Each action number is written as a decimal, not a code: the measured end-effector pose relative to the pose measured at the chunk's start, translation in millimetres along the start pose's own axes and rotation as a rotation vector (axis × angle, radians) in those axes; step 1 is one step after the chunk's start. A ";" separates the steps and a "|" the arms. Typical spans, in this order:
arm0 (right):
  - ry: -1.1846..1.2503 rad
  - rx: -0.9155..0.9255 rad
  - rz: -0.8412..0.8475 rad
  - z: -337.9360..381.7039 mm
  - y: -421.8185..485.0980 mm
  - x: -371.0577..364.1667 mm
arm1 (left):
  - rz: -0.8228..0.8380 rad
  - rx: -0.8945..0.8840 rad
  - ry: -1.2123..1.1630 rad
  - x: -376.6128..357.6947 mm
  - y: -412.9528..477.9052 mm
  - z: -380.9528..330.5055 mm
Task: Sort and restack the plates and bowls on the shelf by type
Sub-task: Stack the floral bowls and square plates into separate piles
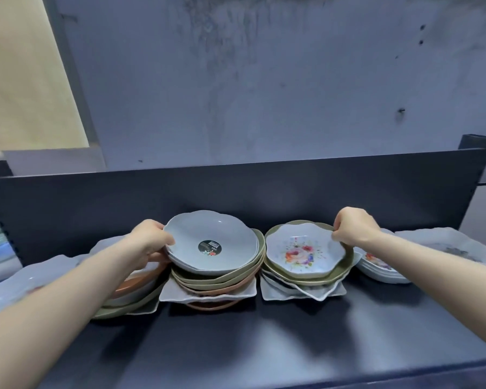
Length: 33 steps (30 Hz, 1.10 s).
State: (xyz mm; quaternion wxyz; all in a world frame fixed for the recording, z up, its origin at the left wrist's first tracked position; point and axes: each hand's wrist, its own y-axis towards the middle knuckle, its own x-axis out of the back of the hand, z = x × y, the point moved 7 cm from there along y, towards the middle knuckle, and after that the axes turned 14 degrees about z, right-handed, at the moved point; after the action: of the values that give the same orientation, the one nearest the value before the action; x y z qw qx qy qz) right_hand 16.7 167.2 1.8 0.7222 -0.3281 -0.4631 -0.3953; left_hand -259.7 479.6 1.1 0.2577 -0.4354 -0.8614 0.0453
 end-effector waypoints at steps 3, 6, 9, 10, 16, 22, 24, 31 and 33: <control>-0.012 -0.018 0.015 0.1 1.5 -5.9 | -0.088 -0.032 0.126 5.6 -3.1 -6.3; 0.046 -0.051 0.025 -1.2 0.8 -9.7 | -0.169 -0.104 0.249 5.0 -8.0 -20.4; 0.190 -0.049 0.011 -6.9 1.8 -5.9 | -0.218 -0.167 0.349 -2.9 -12.3 -36.1; 0.240 -0.049 0.002 -10.2 2.2 -2.8 | -0.222 -0.197 0.384 -10.2 -13.1 -42.5; 0.452 -0.051 -0.053 -45.9 -2.0 31.5 | -0.156 -0.443 0.480 -94.0 -22.9 -91.4; 0.642 -0.084 -0.108 -122.3 2.9 70.8 | 0.016 -0.548 0.455 -197.6 -27.1 -128.6; 0.667 -0.090 -0.119 -149.3 7.7 80.2 | 0.042 -0.544 0.445 -223.5 -27.4 -132.0; 0.626 -0.120 -0.072 -222.2 38.0 78.3 | 0.023 -0.434 0.456 -276.9 -23.5 -119.9; 0.572 -0.108 -0.025 -230.4 48.8 66.8 | -0.017 -0.405 0.492 -282.6 -26.5 -117.0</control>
State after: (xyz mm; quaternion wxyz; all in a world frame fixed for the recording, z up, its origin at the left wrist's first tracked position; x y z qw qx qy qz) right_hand 171.0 -21.2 -23.4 0.8000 -0.2356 -0.2231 -0.5047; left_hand -84.5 227.6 -4.2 0.3667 -0.4685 -0.7683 -0.2362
